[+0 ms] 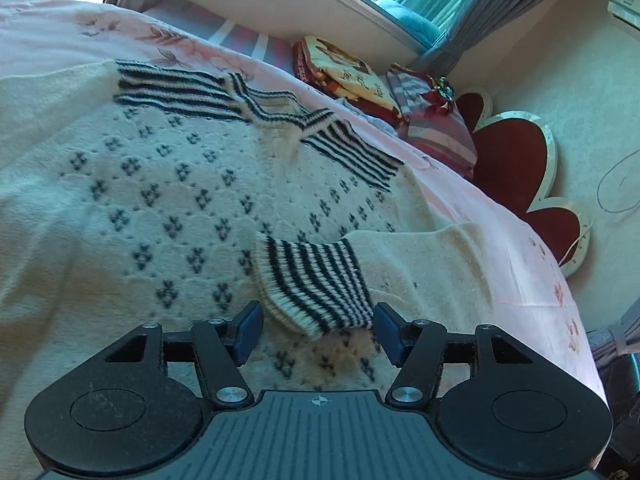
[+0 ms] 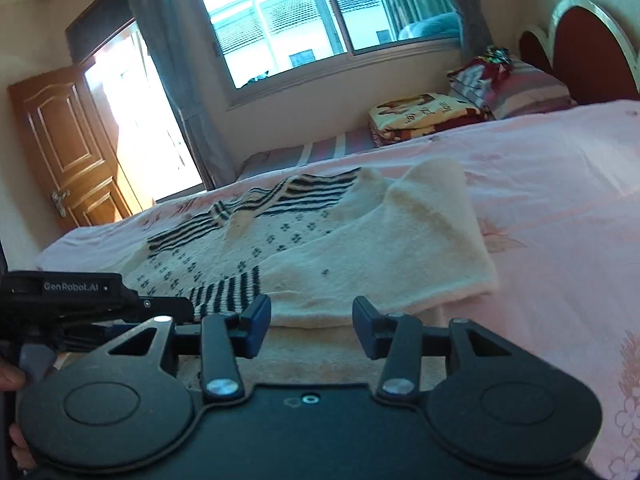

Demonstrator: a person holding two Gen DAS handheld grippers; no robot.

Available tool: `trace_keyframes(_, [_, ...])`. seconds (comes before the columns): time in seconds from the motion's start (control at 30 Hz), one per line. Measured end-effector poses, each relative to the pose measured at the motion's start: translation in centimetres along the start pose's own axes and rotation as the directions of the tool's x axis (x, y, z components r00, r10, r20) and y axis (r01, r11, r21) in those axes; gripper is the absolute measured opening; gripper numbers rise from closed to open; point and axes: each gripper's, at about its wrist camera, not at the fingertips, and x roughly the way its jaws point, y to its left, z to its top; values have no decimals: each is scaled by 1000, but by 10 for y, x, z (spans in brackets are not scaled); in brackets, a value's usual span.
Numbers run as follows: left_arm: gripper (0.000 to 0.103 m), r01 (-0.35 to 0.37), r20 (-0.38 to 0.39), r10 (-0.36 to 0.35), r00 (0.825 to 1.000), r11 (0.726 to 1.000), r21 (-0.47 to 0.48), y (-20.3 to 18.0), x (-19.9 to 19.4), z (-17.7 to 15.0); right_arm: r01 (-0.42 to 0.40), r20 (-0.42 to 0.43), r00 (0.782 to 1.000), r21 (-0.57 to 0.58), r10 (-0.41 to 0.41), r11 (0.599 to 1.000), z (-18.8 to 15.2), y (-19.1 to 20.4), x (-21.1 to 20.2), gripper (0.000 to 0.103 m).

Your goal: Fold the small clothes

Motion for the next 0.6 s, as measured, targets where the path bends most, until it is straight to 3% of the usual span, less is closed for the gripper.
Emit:
trace_keyframes(0.07, [55, 2, 9, -2, 1000, 1000, 11, -6, 10, 5, -7, 5, 1000, 56, 7, 998, 2, -10, -4, 46])
trace_keyframes(0.1, [9, -17, 17, 17, 1000, 999, 30, -9, 13, 6, -14, 6, 1000, 88, 13, 996, 2, -15, -5, 46])
trace_keyframes(0.13, [6, -41, 22, 40, 999, 998, 48, -11, 14, 8, -23, 6, 1000, 129, 23, 991, 3, -20, -6, 46])
trace_keyframes(0.3, [5, -121, 172, 98, 980, 985, 125, -9, -31, 19, -53, 18, 999, 298, 50, 953, 6, -49, -9, 48])
trace_keyframes(0.6, [5, -197, 184, 183, 966, 978, 65, 37, -54, 26, -133, 15, 990, 473, 143, 871, 4, -70, 17, 48])
